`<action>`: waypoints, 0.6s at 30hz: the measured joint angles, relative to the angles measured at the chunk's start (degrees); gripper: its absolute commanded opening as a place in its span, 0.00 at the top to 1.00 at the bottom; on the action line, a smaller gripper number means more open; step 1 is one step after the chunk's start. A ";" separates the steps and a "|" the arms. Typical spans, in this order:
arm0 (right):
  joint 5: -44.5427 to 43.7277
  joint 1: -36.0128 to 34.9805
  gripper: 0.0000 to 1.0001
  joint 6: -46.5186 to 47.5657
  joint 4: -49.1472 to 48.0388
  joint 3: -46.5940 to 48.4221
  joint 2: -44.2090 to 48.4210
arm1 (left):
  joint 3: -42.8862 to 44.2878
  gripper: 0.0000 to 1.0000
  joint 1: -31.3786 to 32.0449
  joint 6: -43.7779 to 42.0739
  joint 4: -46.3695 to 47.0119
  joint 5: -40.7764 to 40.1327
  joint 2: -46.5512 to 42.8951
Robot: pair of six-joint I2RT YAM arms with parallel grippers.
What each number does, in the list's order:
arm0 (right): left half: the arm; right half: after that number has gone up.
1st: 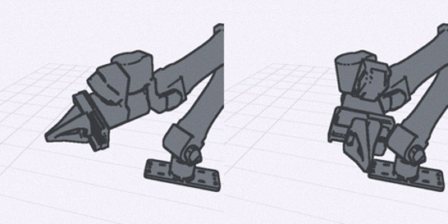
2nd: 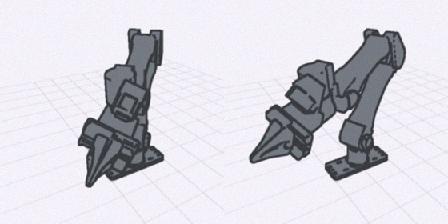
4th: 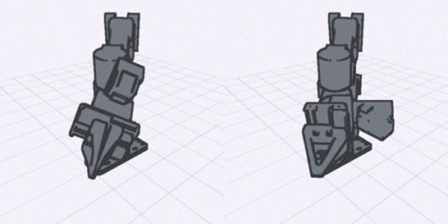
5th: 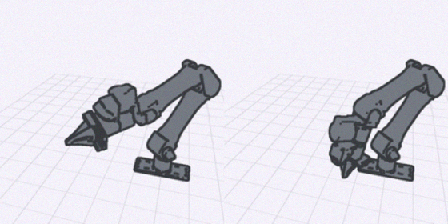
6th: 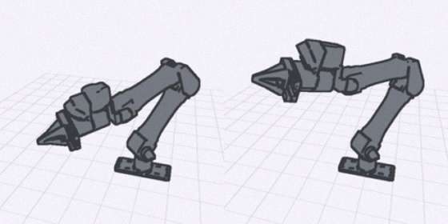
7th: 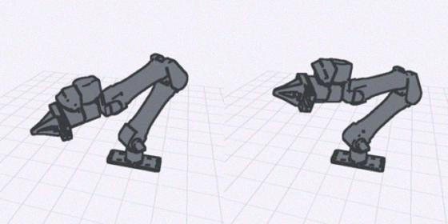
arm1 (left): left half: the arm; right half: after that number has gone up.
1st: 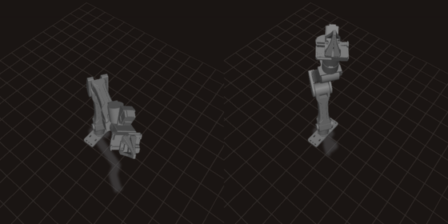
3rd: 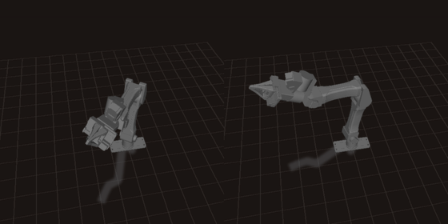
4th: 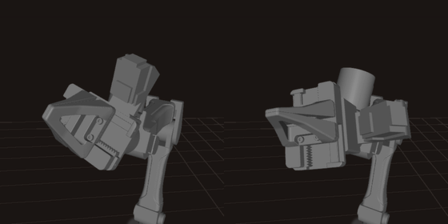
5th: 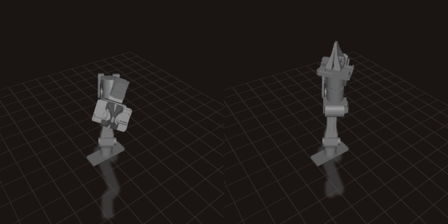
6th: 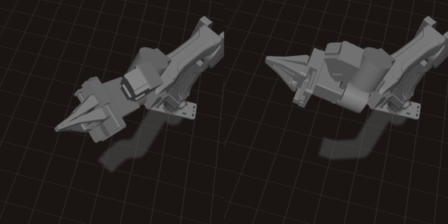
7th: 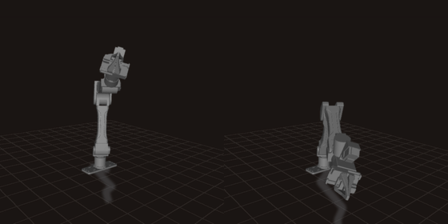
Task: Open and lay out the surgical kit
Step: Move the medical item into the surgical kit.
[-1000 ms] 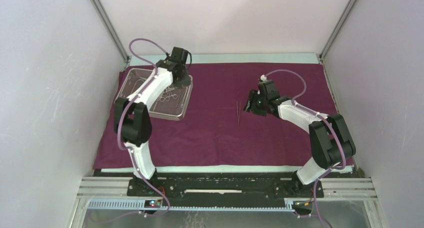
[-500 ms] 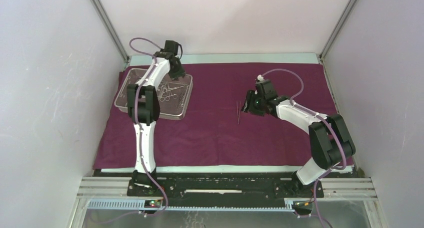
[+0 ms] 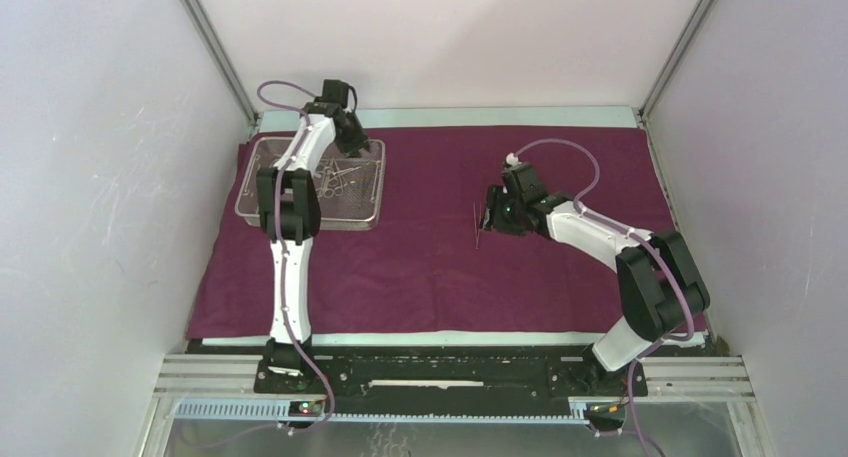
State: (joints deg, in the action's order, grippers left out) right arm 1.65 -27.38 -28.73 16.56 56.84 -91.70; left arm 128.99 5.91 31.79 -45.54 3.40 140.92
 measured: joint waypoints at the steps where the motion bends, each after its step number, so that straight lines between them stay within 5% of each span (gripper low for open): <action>1: -0.11 -0.13 0.39 0.07 0.07 0.00 0.00 | -0.02 0.63 -0.11 0.13 0.02 0.20 -0.02; 10: -3.21 -1.09 0.50 0.00 0.44 1.55 -2.99 | -5.40 0.63 -0.13 -0.02 2.49 0.20 -5.86; 18: -8.52 -1.97 0.60 -0.22 1.51 12.00 -13.27 | -8.26 0.63 0.42 -0.79 3.48 -1.46 -15.89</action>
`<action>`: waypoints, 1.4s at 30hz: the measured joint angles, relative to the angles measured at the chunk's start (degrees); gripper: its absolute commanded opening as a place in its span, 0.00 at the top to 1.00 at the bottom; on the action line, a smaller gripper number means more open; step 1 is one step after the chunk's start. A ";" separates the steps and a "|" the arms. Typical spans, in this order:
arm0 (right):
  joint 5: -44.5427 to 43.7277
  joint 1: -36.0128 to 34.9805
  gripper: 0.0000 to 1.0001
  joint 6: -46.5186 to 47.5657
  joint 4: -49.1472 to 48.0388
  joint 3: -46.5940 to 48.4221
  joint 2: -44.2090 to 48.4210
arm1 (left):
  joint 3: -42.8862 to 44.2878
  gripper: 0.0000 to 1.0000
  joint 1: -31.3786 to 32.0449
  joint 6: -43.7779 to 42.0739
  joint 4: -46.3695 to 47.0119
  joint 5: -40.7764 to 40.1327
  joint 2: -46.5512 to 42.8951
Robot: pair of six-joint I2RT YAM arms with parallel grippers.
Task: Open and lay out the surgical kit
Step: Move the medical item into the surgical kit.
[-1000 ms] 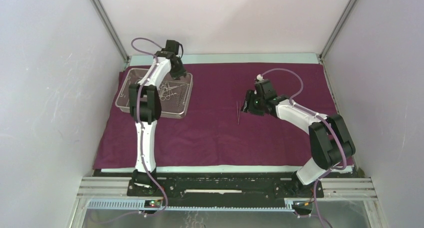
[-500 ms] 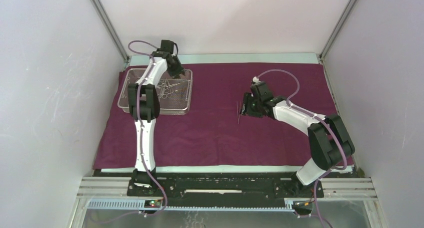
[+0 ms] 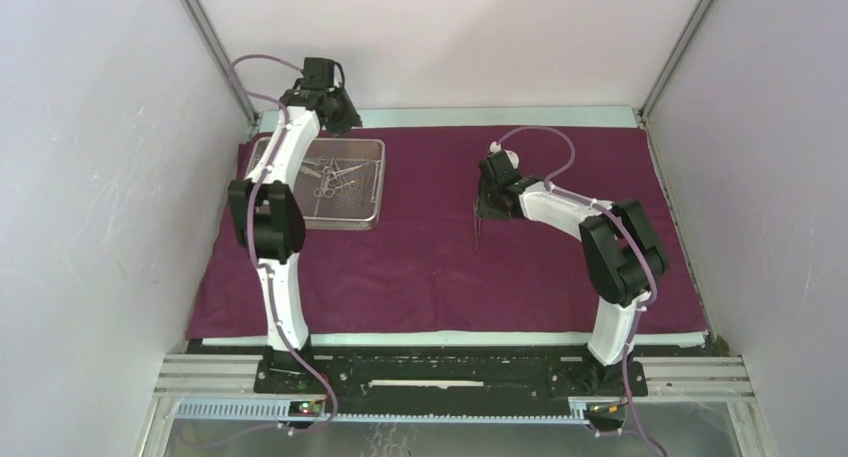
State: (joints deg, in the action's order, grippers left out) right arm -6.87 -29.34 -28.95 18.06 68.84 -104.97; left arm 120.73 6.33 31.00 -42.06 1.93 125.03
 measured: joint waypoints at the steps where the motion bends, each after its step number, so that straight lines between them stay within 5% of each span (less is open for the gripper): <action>1: -0.61 -0.07 0.60 -0.02 0.11 0.72 -0.79 | -0.96 0.63 0.11 -0.02 0.11 -0.17 -1.51; 13: -5.68 -3.02 0.69 -0.17 2.73 4.85 -6.93 | -15.04 0.63 4.00 0.00 0.33 -0.48 -18.75; 21: -7.19 -3.48 1.00 -0.92 2.95 5.70 -7.91 | -22.91 0.64 6.43 -0.15 0.39 -0.48 -28.28; 31: -5.46 -1.31 1.00 1.40 2.01 0.52 -3.82 | -31.95 0.64 8.76 -0.66 0.57 -0.52 -34.60; 42: -3.06 10.21 1.00 10.16 5.64 -10.34 10.40 | -43.63 0.64 13.84 -0.57 2.54 0.24 -45.13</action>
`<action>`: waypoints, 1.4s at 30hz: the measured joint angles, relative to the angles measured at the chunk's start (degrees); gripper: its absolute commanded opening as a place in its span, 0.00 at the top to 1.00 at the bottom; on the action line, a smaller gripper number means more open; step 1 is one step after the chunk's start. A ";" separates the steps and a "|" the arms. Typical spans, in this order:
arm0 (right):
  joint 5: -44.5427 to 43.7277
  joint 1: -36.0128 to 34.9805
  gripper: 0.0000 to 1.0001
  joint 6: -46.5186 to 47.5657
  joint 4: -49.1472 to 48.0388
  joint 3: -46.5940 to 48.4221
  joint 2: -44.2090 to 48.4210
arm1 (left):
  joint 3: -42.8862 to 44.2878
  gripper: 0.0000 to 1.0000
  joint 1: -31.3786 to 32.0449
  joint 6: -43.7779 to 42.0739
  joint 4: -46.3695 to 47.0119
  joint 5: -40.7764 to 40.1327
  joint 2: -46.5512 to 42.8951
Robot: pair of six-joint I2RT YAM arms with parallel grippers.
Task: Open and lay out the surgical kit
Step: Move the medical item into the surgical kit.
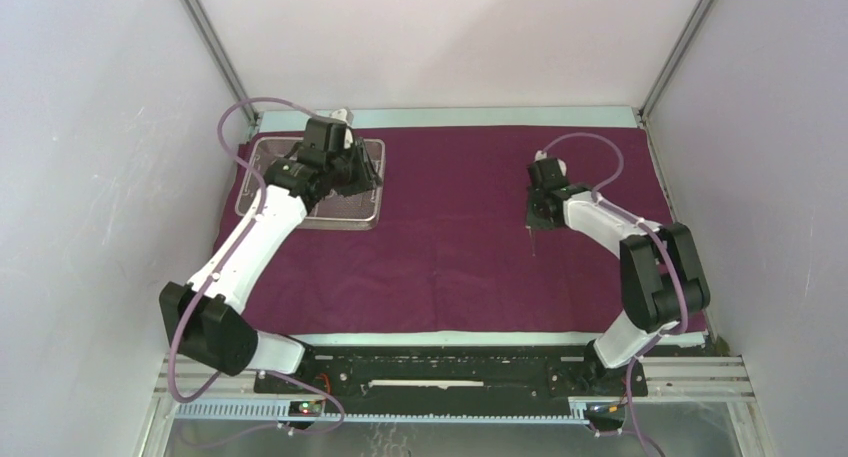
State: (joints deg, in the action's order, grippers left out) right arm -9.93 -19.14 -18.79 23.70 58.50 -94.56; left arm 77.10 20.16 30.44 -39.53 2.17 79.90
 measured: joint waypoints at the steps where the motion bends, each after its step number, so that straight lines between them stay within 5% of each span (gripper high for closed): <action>1: -0.02 0.81 1.00 0.50 0.44 -0.20 0.66 | -0.61 0.63 0.15 0.02 0.13 0.15 -0.61; 23: -1.53 7.65 1.00 6.84 -1.81 -6.51 1.49 | -5.42 0.63 0.72 0.00 3.08 4.28 -5.88; 37: -1.55 8.20 0.73 7.58 -2.56 -6.51 0.92 | -5.42 0.63 0.72 0.00 3.48 4.31 -5.88; 42: -2.32 8.17 0.51 7.13 -1.27 -6.49 1.38 | -5.42 0.63 0.72 0.02 3.48 4.24 -5.88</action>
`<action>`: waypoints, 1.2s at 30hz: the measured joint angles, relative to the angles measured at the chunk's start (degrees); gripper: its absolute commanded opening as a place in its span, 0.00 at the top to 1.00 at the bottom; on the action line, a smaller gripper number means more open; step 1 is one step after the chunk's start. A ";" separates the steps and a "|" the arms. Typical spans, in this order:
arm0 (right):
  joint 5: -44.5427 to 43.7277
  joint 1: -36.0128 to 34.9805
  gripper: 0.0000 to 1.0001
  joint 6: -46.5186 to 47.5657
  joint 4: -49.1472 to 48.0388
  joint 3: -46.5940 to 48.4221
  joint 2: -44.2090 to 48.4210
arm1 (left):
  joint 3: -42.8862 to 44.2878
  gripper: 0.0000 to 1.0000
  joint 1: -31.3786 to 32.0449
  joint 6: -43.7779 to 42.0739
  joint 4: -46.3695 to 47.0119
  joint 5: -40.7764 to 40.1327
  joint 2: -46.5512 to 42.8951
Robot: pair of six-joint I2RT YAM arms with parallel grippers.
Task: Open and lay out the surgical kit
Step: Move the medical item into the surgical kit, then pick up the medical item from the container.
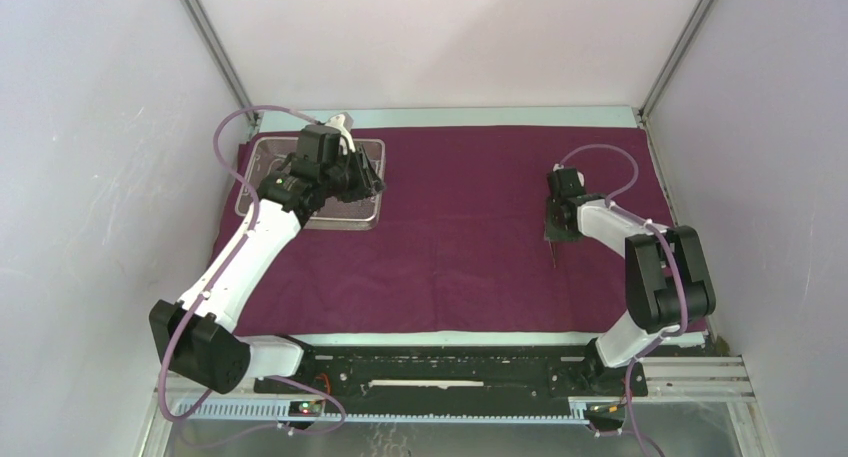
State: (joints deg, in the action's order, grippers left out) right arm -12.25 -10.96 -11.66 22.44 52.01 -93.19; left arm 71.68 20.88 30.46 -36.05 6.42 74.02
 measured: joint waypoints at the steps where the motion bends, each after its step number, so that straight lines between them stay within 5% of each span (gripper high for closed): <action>1: -0.50 -0.02 0.45 -0.15 0.68 0.07 0.33 | 0.00 0.63 0.00 0.00 0.00 -0.04 0.00; 8: -4.66 -1.31 0.19 -2.78 6.47 3.48 4.85 | 0.00 0.62 0.00 0.15 -0.07 -1.68 0.90; 23: -2.32 -7.48 0.11 -5.33 9.92 4.83 15.93 | 2.27 0.62 -6.34 1.03 -1.86 -10.43 10.45; 36: 0.50 -10.14 0.09 -5.60 9.97 5.95 20.74 | 24.98 0.63 -12.74 -1.33 -3.52 -12.98 34.10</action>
State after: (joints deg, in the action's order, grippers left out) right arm -11.75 -21.10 -17.26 32.40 57.95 -72.44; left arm 96.66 8.14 29.12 -39.57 -6.57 108.12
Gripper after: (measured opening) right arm 0.901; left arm 0.371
